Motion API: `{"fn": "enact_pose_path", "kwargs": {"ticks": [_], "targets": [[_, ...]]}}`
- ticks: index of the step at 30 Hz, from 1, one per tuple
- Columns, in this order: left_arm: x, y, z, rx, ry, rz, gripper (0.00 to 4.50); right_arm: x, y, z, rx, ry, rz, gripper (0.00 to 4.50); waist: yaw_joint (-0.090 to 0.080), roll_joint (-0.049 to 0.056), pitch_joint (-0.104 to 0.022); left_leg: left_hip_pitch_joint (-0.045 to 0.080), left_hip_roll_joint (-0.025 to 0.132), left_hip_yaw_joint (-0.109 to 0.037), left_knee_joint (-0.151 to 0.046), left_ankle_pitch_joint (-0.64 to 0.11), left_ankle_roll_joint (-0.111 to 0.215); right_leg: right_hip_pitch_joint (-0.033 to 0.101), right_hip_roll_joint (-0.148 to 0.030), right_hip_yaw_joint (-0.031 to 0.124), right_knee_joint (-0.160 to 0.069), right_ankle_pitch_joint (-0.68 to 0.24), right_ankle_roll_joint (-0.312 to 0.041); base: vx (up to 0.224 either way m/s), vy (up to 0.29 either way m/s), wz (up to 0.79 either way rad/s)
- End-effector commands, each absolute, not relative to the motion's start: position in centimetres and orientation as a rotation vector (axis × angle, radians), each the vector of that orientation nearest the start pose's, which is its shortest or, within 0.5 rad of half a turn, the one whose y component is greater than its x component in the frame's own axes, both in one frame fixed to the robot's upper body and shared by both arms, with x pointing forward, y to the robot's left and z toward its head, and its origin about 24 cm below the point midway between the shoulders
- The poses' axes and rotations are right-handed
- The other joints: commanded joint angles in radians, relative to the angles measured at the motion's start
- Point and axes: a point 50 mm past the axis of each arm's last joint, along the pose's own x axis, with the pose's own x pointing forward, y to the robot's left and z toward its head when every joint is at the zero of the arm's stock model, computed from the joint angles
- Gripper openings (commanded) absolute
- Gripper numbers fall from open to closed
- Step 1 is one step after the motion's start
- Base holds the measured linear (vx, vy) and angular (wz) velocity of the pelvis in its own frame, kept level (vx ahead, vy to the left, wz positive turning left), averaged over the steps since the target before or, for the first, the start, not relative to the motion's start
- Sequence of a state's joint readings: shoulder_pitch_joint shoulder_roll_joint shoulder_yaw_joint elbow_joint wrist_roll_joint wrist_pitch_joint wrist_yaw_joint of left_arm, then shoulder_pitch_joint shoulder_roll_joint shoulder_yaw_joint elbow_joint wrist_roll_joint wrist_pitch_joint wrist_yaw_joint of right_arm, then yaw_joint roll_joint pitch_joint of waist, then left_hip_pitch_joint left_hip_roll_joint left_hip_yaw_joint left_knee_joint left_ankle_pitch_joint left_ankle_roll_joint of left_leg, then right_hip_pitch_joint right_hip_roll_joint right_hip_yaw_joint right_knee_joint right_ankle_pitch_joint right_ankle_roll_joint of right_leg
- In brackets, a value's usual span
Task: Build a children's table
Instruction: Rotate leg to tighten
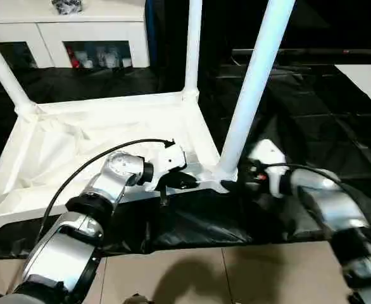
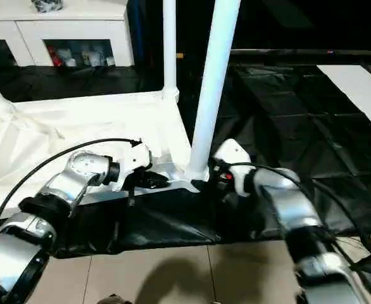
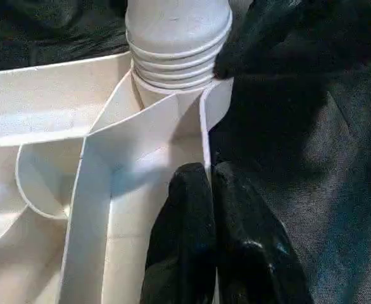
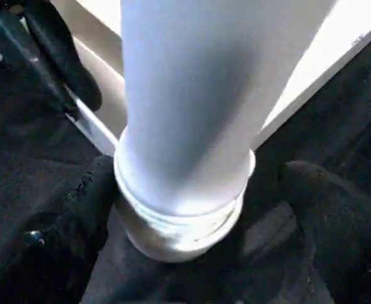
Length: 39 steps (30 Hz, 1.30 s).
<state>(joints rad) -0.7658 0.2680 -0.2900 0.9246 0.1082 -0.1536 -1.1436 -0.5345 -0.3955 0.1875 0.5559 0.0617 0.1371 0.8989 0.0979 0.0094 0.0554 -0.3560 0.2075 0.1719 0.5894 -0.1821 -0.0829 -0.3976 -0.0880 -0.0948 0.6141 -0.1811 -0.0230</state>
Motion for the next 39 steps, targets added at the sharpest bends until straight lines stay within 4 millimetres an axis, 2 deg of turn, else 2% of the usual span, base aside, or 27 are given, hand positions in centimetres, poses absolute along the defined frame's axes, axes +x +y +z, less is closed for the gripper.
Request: {"fn": "enact_pose_path", "kwargs": {"ticks": [1,3,4,6,9,13,16,19,24,28,31,32,35,37,39], "targets": [[33.4,11.5,3.9,0.511,0.457,-1.342,0.29,33.3,-16.1,5.5,-0.338,0.354,0.923,4.50,0.000,-0.013,-0.068,0.000,0.021,0.000,-0.064,-0.191,0.050,0.057,-0.063,0.050,-0.080,-0.233,-0.204,0.000,0.000,0.00],[33.4,11.5,4.0,0.499,0.454,-1.348,0.57,33.4,-16.0,5.5,-0.338,0.352,0.924,4.50,0.000,-0.012,-0.067,0.004,0.022,0.001,-0.064,-0.202,0.047,0.053,-0.064,0.051,-0.083,-0.256,-0.198,0.000,0.000,0.00],[33.4,11.6,4.1,0.498,0.457,-1.349,0.59,33.5,-15.9,5.5,-0.339,0.349,0.926,4.50,-0.001,-0.014,-0.067,0.002,0.022,0.001,-0.064,-0.201,0.047,0.055,-0.063,0.052,-0.082,-0.256,-0.196,0.000,0.000,0.00],[33.4,11.8,4.0,0.517,0.461,-1.349,0.72,33.6,-15.8,5.4,-0.339,0.345,0.931,4.50,-0.004,-0.012,-0.070,0.001,0.024,-0.001,-0.065,-0.190,0.048,0.055,-0.063,0.052,-0.077,-0.230,-0.200,0.000,0.000,0.00],[33.4,12.3,3.7,0.523,0.487,-1.336,0.72,33.7,-15.7,5.4,-0.337,0.338,0.935,4.50,-0.006,-0.011,-0.069,-0.001,0.022,0.000,-0.064,-0.183,0.054,0.056,-0.062,0.052,-0.075,-0.199,-0.212,0.000,0.000,0.00],[33.5,12.6,3.6,0.530,0.501,-1.321,0.72,33.7,-15.7,5.4,-0.335,0.333,0.937,4.50,-0.007,-0.010,-0.067,0.002,0.022,0.000,-0.065,-0.204,0.052,0.054,-0.062,0.051,-0.081,-0.244,-0.204,0.000,0.000,0.00],[33.7,12.4,4.2,0.478,0.461,-1.314,0.72,33.8,-15.8,5.3,-0.334,0.325,0.939,4.50,-0.007,-0.012,-0.068,0.000,0.021,0.000,-0.065,-0.203,0.051,0.056,-0.062,0.051,-0.080,-0.243,-0.204,0.000,0.000,0.00],[33.7,12.2,4.4,0.425,0.433,-1.328,0.36,33.9,-15.8,5.3,-0.331,0.322,0.940,4.50,-0.006,-0.012,-0.069,-0.001,0.022,0.001,-0.064,-0.190,0.056,0.056,-0.063,0.051,-0.077,-0.217,-0.215,0.000,0.000,0.00],[33.4,12.5,3.9,0.426,0.456,-1.333,0.10,34.1,-15.6,5.3,-0.317,0.317,0.936,4.50,-0.007,-0.012,-0.069,-0.002,0.022,0.001,-0.064,-0.189,0.063,0.056,-0.062,0.051,-0.076,-0.211,-0.219,0.000,0.000,0.00],[32.9,12.5,3.4,0.407,0.478,-1.359,0.10,34.3,-15.3,5.1,-0.294,0.318,0.936,4.50,-0.009,-0.013,-0.068,-0.001,0.023,0.001,-0.065,-0.198,0.058,0.054,-0.064,0.051,-0.079,-0.246,-0.213,0.000,0.000,0.00],[32.8,12.6,3.2,0.414,0.485,-1.365,0.10,34.4,-15.2,5.2,-0.273,0.311,0.933,4.50,-0.009,-0.017,-0.068,-0.002,0.024,0.001,-0.065,-0.184,0.061,0.055,-0.064,0.052,-0.076,-0.233,-0.212,0.000,0.000,0.00],[32.7,12.6,3.2,0.415,0.485,-1.365,0.03,34.5,-15.1,5.2,-0.272,0.310,0.932,4.33,-0.009,-0.015,-0.068,-0.002,0.024,0.001,-0.066,-0.184,0.062,0.054,-0.064,0.051,-0.075,-0.232,-0.214,0.000,0.000,0.00],[32.5,12.6,3.0,0.409,0.491,-1.372,0.00,34.6,-15.0,5.1,-0.270,0.309,0.928,4.19,-0.010,-0.019,-0.067,-0.003,0.023,0.003,-0.065,-0.186,0.063,0.054,-0.064,0.051,-0.078,-0.244,-0.211,0.000,0.000,0.00],[32.5,12.6,3.0,0.411,0.487,-1.368,0.00,34.7,-14.9,5.0,-0.268,0.314,0.928,4.00,-0.011,-0.017,-0.067,-0.001,0.024,0.002,-0.066,-0.191,0.059,0.052,-0.065,0.052,-0.080,-0.268,-0.206,0.000,0.000,0.00],[32.5,12.6,2.9,0.413,0.487,-1.367,0.00,34.7,-14.9,5.0,-0.267,0.316,0.928,3.88,-0.011,-0.016,-0.067,-0.002,0.025,0.002,-0.066,-0.187,0.061,0.052,-0.064,0.052,-0.078,-0.254,-0.208,0.000,0.000,0.00]]}}
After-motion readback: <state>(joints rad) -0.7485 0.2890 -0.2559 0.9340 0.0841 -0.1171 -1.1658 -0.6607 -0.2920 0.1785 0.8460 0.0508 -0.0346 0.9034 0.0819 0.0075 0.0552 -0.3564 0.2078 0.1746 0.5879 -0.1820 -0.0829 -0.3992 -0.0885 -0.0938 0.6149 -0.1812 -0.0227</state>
